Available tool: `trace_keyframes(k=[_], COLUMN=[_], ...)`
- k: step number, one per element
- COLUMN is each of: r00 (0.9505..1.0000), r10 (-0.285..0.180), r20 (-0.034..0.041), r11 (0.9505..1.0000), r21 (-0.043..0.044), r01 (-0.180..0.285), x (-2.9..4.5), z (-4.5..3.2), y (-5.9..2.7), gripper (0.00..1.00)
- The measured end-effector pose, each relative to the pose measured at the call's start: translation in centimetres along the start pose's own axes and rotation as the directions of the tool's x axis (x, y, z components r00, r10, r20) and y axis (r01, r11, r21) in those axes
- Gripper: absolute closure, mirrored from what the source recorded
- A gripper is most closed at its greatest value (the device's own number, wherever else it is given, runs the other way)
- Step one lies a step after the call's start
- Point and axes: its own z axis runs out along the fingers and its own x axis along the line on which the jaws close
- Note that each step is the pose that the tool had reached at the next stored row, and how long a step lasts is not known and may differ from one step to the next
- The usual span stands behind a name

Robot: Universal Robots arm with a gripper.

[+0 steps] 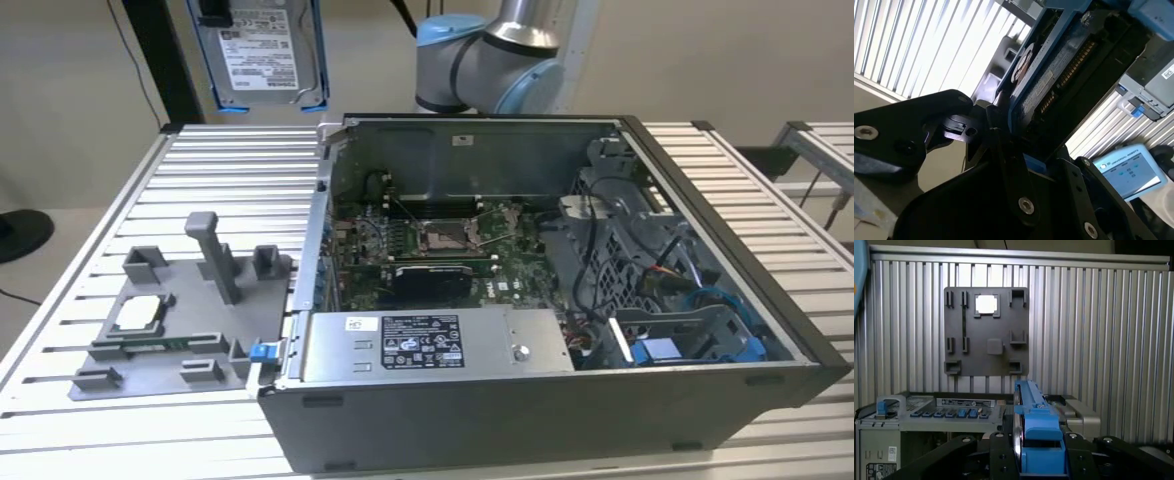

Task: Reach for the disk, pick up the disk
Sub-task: 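Pick up the disk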

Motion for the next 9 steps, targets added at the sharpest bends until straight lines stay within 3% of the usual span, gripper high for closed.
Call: trace_keyframes(k=[9], r00=[1.0], r10=[0.0], r20=[-0.0001], r11=[1.0], r21=[-0.0001], r01=[0.0], x=[0.0], z=[-0.03], y=[-1.28], gripper=[1.0])
